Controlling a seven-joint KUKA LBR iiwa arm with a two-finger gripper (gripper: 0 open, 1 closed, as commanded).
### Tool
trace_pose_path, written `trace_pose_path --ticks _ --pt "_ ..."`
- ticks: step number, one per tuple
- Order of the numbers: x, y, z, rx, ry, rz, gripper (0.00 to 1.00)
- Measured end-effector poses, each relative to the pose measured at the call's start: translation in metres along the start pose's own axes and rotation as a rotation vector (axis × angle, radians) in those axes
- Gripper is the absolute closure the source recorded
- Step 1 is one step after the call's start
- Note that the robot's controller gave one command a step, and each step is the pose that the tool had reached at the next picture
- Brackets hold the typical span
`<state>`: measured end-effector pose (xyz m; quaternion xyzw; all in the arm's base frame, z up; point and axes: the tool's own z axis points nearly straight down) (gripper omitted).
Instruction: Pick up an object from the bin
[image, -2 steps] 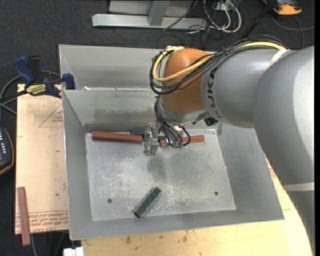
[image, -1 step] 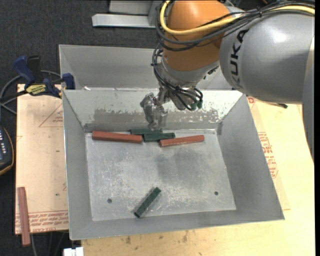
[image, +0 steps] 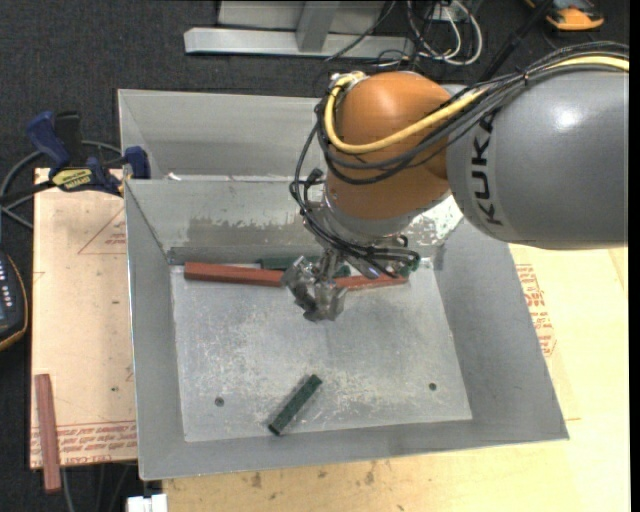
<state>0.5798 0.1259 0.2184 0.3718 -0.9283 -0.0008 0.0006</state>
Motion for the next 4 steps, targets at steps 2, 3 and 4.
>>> trace_pose_path --ticks 2,3,4 --pt "0.100 -0.106 0.010 0.004 -0.001 0.131 0.00" --pt "0.023 -0.125 0.075 0.000 -0.005 0.190 0.00" --pt "0.010 -0.125 0.148 0.002 -0.008 0.364 0.00"
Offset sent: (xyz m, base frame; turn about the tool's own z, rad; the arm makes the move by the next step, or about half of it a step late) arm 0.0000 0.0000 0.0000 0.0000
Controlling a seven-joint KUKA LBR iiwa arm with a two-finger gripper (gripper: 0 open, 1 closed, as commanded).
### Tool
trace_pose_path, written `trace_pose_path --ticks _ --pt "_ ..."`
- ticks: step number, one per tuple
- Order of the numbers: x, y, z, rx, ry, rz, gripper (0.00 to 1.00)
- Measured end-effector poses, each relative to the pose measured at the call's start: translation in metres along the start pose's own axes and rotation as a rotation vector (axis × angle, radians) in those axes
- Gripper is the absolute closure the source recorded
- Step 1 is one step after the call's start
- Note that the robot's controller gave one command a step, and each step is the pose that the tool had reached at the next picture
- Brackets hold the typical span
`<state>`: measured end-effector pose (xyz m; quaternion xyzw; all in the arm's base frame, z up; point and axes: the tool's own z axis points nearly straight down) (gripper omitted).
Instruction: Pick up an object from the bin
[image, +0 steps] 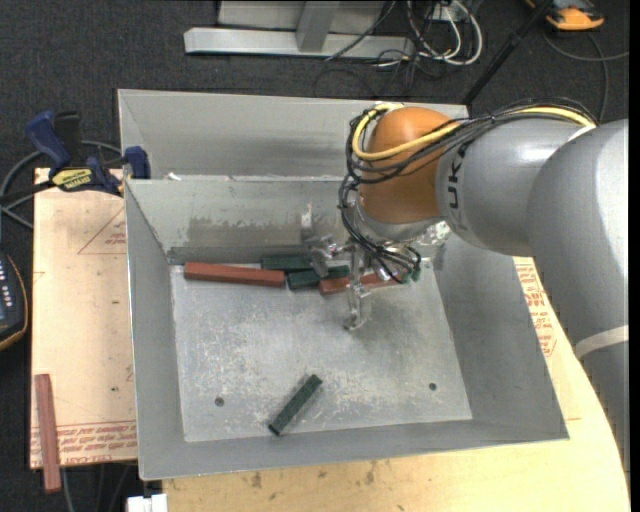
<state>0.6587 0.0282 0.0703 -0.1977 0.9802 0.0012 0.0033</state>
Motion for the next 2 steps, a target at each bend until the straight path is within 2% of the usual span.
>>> trace_pose_path --ticks 1,2 --pt "0.037 0.014 -0.002 0.001 0.001 -0.179 0.00" --pt "-0.031 0.103 -0.001 -0.001 -0.001 -0.428 0.00"
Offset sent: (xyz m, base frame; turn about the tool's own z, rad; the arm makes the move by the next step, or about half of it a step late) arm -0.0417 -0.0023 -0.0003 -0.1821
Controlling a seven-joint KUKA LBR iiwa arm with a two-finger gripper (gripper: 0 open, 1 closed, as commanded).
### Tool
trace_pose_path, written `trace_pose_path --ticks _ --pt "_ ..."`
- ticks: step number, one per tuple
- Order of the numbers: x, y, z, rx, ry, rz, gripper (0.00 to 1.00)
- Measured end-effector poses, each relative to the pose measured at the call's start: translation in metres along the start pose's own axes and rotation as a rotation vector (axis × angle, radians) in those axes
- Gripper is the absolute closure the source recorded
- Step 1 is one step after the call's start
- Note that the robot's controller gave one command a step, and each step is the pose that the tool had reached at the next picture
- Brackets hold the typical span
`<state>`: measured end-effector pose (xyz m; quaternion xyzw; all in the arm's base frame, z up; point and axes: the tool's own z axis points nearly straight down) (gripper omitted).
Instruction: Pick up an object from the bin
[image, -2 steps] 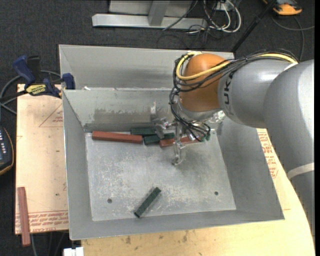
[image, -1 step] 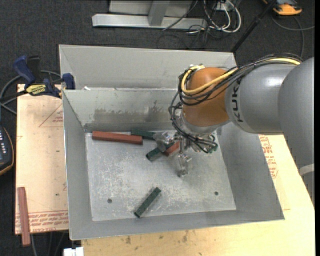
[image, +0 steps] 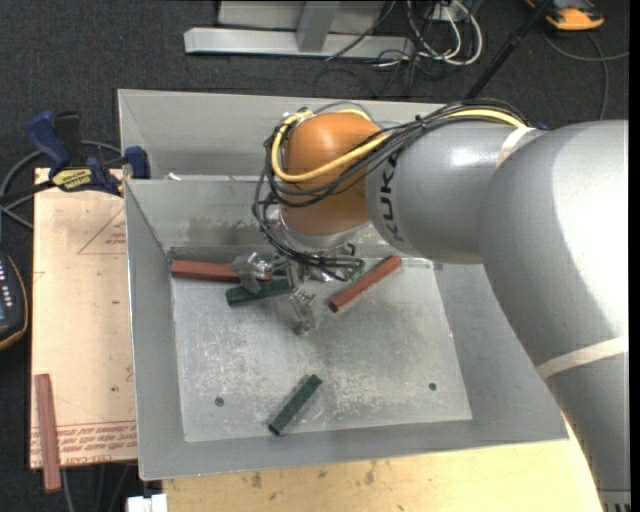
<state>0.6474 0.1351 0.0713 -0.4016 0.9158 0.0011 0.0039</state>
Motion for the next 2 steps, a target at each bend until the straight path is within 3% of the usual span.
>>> trace_pose_path --ticks 1,2 --pt "0.001 -0.002 -0.002 0.000 0.002 0.005 1.00" --pt "0.010 0.014 -0.152 0.005 -0.003 -0.024 1.00"
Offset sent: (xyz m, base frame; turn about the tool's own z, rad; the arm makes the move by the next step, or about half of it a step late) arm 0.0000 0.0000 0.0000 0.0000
